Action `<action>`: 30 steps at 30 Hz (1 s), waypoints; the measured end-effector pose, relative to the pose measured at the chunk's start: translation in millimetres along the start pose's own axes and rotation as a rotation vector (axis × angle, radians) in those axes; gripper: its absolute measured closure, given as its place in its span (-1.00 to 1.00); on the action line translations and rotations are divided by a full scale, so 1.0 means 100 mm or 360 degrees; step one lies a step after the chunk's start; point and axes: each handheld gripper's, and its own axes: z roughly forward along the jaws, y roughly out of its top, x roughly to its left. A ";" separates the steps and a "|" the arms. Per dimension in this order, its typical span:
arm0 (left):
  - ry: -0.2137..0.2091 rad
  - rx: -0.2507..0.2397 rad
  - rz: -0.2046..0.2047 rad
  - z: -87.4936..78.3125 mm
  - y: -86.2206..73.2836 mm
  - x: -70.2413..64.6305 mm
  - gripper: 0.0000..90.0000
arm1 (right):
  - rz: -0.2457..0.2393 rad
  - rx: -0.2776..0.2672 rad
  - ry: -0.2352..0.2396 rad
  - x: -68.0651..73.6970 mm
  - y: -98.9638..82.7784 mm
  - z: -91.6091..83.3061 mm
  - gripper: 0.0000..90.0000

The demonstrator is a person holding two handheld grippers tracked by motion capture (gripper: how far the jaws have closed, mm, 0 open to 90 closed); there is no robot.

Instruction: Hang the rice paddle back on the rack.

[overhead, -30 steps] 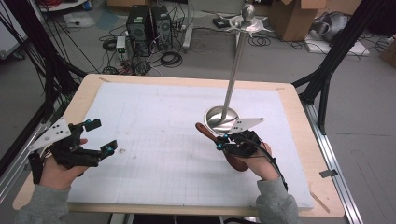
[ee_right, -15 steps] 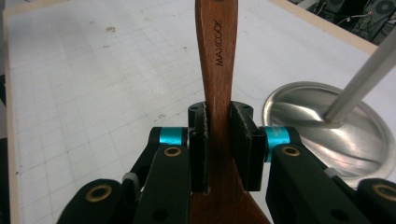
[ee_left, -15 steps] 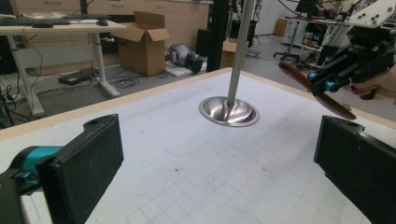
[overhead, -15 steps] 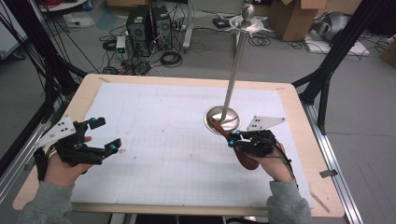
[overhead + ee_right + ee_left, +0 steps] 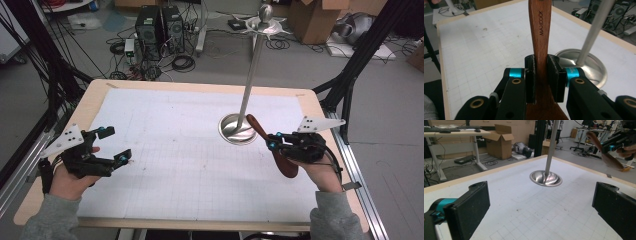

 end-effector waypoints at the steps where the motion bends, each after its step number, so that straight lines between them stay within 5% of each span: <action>1: 0.0000 0.0003 0.0000 0.00 0.00 0.00 -0.96 | 0.0001 -0.0014 -0.0004 -0.02 0.00 -0.03 0.73; 13: 0.0001 0.0006 0.0000 0.01 -0.01 -0.01 -0.96 | -0.0001 -0.0070 -0.0057 -0.13 0.13 -0.34 0.73; 30: 0.0007 0.0013 -0.0004 0.00 -0.02 -0.01 -0.96 | -0.0019 -0.0179 -0.0066 -0.28 0.62 -0.66 0.73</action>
